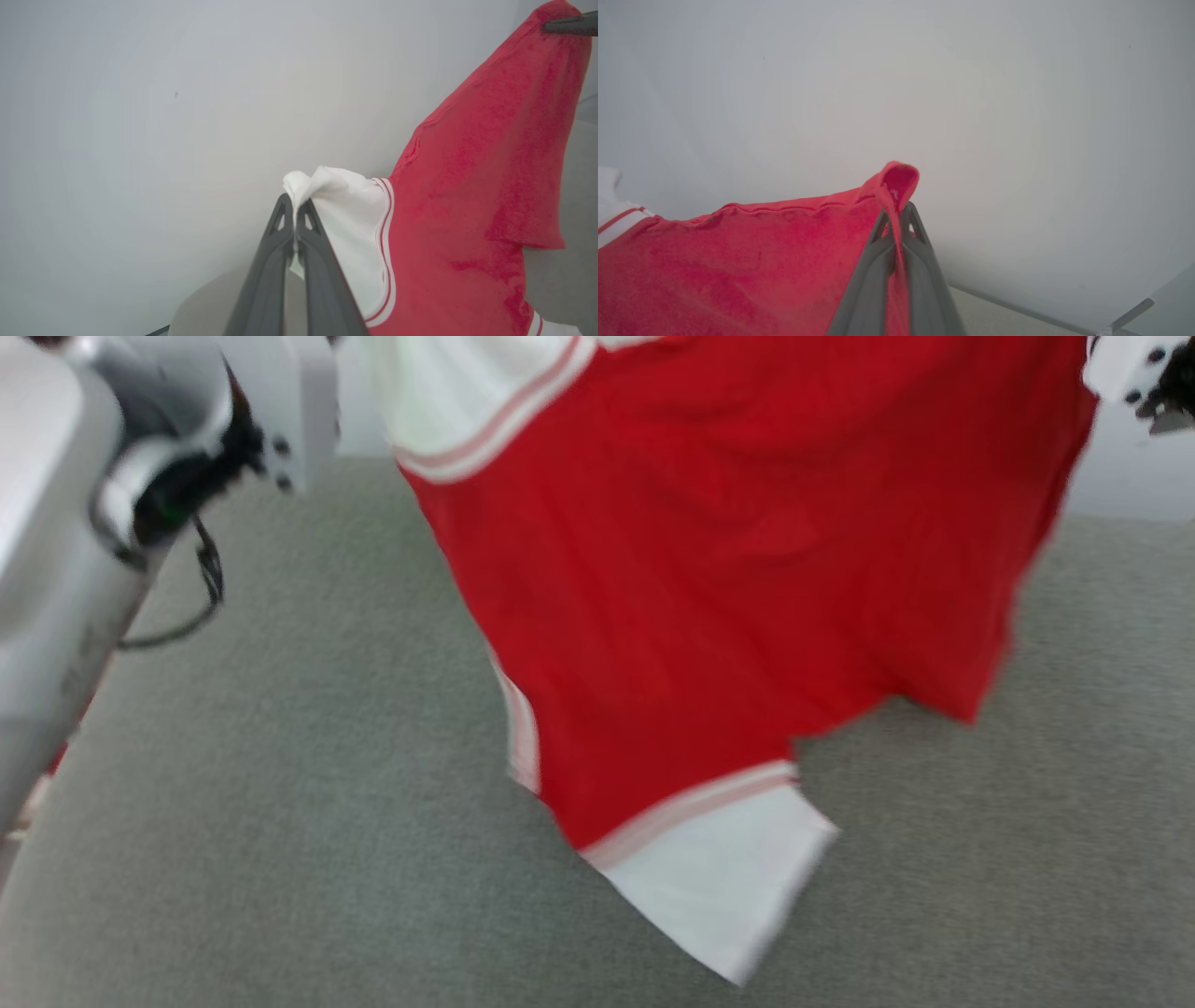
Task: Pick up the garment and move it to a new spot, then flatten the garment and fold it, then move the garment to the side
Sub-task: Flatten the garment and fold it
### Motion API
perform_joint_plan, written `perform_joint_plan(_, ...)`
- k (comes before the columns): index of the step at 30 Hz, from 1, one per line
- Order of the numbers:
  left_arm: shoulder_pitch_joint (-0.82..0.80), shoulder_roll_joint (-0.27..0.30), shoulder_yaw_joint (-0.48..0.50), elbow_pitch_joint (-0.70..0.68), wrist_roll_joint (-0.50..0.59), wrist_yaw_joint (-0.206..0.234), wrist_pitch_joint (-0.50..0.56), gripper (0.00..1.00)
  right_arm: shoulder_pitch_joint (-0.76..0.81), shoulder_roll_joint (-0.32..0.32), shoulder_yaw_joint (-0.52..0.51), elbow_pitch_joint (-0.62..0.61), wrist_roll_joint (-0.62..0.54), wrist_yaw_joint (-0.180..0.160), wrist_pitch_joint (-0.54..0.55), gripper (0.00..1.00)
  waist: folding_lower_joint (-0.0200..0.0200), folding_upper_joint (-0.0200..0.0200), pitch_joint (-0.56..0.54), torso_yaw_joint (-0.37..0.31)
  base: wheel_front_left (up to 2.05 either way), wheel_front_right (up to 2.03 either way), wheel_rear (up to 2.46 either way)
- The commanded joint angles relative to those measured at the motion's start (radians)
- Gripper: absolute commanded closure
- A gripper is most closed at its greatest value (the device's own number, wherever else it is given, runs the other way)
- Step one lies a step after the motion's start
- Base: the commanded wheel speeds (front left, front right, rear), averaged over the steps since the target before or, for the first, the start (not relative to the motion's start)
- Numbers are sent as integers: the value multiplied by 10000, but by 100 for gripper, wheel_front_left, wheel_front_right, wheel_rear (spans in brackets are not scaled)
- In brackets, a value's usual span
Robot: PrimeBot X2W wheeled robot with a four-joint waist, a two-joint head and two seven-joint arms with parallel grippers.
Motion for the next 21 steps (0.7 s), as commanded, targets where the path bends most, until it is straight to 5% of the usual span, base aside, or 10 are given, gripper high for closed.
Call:
perform_joint_plan(1,-504,-74,-40,361,152,-94,-95,100,-221,185,-145,84,-188,-11,-243,100,0,0,-536,-593,0,0,0)
perform_joint_plan(13,-2936,-413,-513,2487,602,-240,-838,100,-1043,729,-692,416,-540,-11,-950,100,0,0,-603,-1232,0,0,0)
perform_joint_plan(21,-4030,-346,-893,3010,377,-240,-977,100,-1578,768,-1074,422,-724,-11,-866,100,0,0,476,-1471,0,0,0)
